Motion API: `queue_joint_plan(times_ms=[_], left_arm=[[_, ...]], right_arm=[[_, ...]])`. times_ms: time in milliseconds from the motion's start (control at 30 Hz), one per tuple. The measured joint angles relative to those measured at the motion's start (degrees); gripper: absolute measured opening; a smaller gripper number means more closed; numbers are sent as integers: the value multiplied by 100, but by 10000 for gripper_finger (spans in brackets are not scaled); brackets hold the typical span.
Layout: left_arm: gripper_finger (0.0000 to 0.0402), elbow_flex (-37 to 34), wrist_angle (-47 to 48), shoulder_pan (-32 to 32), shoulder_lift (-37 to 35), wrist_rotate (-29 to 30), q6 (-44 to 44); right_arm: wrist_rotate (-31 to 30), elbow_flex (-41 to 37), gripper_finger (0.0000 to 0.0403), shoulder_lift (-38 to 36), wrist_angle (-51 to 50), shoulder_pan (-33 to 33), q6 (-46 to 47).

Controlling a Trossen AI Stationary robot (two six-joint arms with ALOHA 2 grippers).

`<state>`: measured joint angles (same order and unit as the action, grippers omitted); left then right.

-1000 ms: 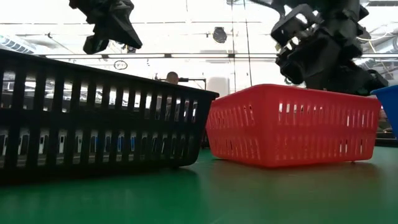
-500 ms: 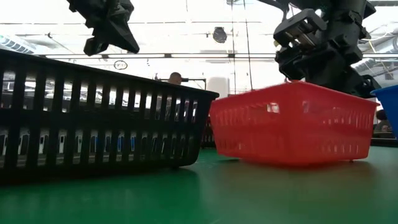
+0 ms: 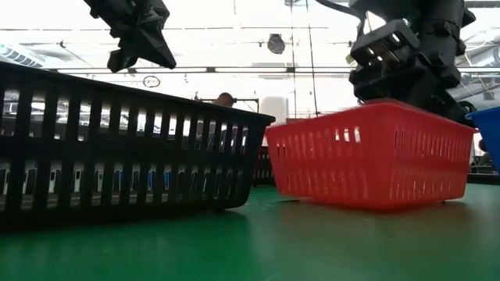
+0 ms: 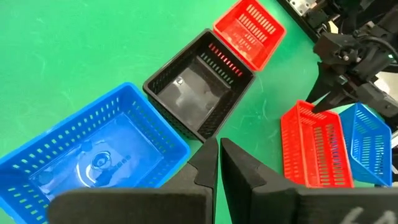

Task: Stack baskets by color
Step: Stack the middle orange bin on the top orange bin

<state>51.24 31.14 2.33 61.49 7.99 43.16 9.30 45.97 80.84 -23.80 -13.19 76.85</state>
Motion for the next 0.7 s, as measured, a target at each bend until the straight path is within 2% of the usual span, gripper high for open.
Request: queue_joint_plan(times_ms=[100,233,300,467,700], left_arm=[[19,0,2,28,0,-2,5],[19,0,-11,44,0,2,149],[19,1,-8,62,0,-2,145],[19,2,7,102,0,-2,58],[19,2,-143,188,0,-53,83]], right_arm=[[99,-103,94,0,50,0,-176],[118,-133,30,0,125,11,-250],[132,-133,10,0,248,11,-259],[136,-133,7,-152,614,11,54],[-28,-131,4,-1234,404,149,371]])
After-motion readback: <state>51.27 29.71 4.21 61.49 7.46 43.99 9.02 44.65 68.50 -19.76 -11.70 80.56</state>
